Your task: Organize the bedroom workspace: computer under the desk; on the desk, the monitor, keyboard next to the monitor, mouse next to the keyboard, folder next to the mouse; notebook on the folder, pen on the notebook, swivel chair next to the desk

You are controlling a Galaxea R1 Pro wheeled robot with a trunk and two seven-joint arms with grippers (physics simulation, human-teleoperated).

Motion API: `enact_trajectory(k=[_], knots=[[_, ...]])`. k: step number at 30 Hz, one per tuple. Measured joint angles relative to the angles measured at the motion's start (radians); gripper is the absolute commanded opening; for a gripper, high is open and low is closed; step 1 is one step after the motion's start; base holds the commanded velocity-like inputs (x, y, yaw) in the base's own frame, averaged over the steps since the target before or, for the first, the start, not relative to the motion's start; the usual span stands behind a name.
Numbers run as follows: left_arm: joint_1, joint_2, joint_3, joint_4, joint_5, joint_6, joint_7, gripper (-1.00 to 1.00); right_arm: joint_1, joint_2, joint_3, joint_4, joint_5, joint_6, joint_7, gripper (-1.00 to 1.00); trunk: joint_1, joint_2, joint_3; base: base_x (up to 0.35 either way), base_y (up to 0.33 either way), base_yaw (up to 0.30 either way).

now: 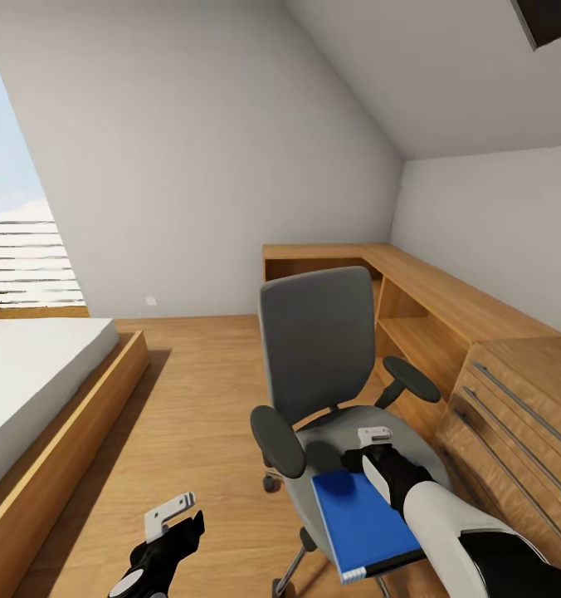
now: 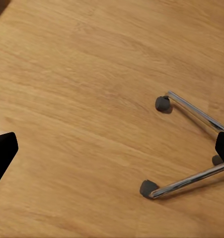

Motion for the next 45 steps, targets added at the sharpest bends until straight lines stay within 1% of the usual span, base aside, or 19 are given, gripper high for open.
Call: enact_trajectory(k=[26,35,45], knots=[[0.000,0.000,0.000,0.001,0.000,0.000,0.000,1.00,0.000,-0.001,-0.001,0.002,-0.001,0.003,0.002,1.00,0.000,0.000,0.000,0.000,0.000,-0.002],[0.000,0.000,-0.001,0.001,0.000,-0.001,0.000,1.00,0.000,-0.001,-0.001,0.002,-0.001,0.003,0.002,1.00,0.000,0.000,0.000,0.145,-0.010,0.000],[0.000,0.000,-0.001,0.001,0.000,0.000,0.000,1.00,0.000,-0.001,-0.001,0.002,-0.001,0.004,0.001,1.00,0.000,0.000,0.000,0.032,-0.004,0.000]])
